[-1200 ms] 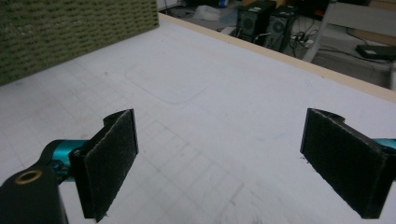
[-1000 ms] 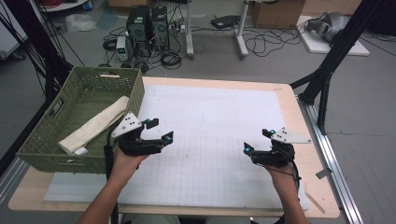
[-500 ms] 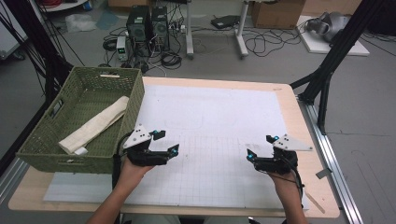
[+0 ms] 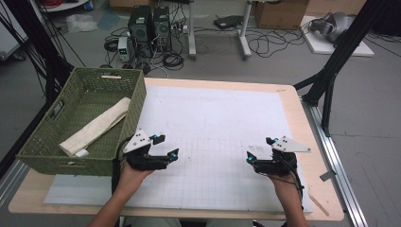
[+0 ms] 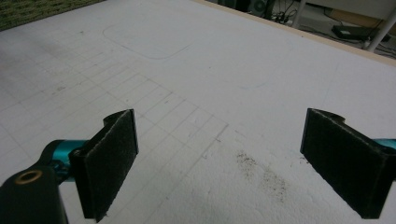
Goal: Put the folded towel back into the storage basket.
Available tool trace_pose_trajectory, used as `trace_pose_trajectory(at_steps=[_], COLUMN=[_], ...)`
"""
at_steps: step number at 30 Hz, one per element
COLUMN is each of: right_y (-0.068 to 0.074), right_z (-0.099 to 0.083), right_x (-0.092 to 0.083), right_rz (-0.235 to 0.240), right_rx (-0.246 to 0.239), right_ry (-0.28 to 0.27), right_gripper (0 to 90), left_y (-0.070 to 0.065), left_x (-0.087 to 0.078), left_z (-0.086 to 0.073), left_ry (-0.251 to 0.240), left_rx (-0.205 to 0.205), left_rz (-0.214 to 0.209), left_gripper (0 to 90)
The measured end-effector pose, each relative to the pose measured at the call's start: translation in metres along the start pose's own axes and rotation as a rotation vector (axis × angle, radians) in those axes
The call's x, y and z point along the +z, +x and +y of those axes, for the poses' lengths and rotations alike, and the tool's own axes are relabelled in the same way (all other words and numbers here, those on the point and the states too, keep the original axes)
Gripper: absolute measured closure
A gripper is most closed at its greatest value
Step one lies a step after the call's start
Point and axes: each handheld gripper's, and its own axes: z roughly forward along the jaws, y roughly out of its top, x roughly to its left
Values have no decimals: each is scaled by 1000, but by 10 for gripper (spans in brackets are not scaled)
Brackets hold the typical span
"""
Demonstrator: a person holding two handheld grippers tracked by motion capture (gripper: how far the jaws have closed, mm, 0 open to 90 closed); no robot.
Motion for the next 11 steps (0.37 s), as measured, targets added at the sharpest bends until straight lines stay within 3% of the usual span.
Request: trace_pose_trajectory(at_steps=[11], right_y=[-2], right_z=[-2], right_x=[1], right_rz=[3], right_rx=[17], right_ry=[4], right_gripper=[105], left_y=[2], left_x=[2], left_z=[-2], left_ry=[9], left_rx=[-5], left_rz=[5], left_gripper=[238])
